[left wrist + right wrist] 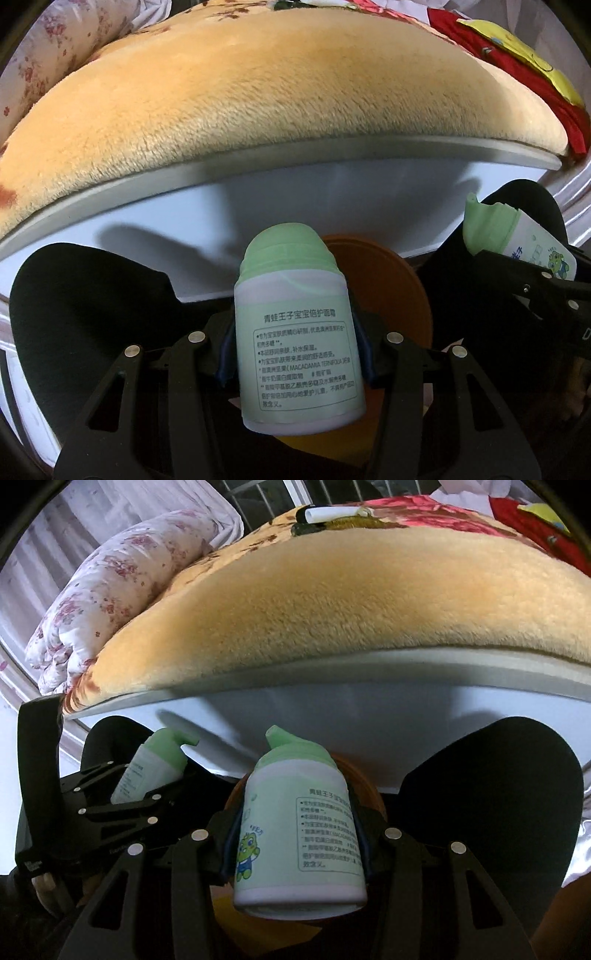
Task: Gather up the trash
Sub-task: 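Lower both bottles into the orange bin and open both tools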
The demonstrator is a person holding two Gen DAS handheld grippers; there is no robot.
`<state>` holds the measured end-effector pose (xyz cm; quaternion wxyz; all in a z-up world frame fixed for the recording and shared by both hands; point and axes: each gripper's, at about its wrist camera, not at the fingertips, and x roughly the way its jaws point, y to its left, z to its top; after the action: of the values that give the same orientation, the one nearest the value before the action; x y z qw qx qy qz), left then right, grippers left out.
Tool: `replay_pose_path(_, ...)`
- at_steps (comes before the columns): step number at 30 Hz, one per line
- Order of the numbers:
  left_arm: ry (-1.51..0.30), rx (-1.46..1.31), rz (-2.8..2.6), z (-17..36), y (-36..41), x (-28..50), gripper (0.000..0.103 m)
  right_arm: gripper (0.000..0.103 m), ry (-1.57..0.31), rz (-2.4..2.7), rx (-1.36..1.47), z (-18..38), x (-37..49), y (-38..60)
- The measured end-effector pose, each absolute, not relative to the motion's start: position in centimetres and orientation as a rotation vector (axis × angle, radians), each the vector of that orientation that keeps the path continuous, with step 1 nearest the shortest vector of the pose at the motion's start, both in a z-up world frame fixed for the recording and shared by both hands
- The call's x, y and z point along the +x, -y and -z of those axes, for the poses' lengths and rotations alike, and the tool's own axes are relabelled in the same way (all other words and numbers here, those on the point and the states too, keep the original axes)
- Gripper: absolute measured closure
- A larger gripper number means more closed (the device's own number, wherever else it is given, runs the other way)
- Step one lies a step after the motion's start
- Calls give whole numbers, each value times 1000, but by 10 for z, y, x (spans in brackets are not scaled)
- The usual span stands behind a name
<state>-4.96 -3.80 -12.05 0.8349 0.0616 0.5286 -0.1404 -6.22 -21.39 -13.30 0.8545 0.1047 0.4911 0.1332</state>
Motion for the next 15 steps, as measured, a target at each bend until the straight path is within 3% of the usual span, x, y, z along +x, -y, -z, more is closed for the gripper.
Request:
replay_pose_path(4, -1129, 128, 300, 121, 38, -51, 54, 54, -1059, -276, 216, 137, -58, 210)
replay_pose_path(6, -1133, 135, 294, 122, 38, -52, 53, 39, -1056, -264, 222, 136, -58, 212)
replay_pose_path(7, -1135, 144, 285, 122, 39, -53, 46, 36, -1045, -260, 223, 135, -59, 213)
replay_pose_path(8, -1134, 147, 282, 122, 39, -53, 36, 36, -1034, -257, 221, 132, -60, 214)
replay_pose_path(9, -1132, 148, 279, 121, 39, -53, 33, 36, -1025, -252, 219, 130, -61, 215)
replay_pose_path(15, -1138, 146, 276, 120, 37, -51, 32, 35, -1013, -230, 249, 130, -62, 225)
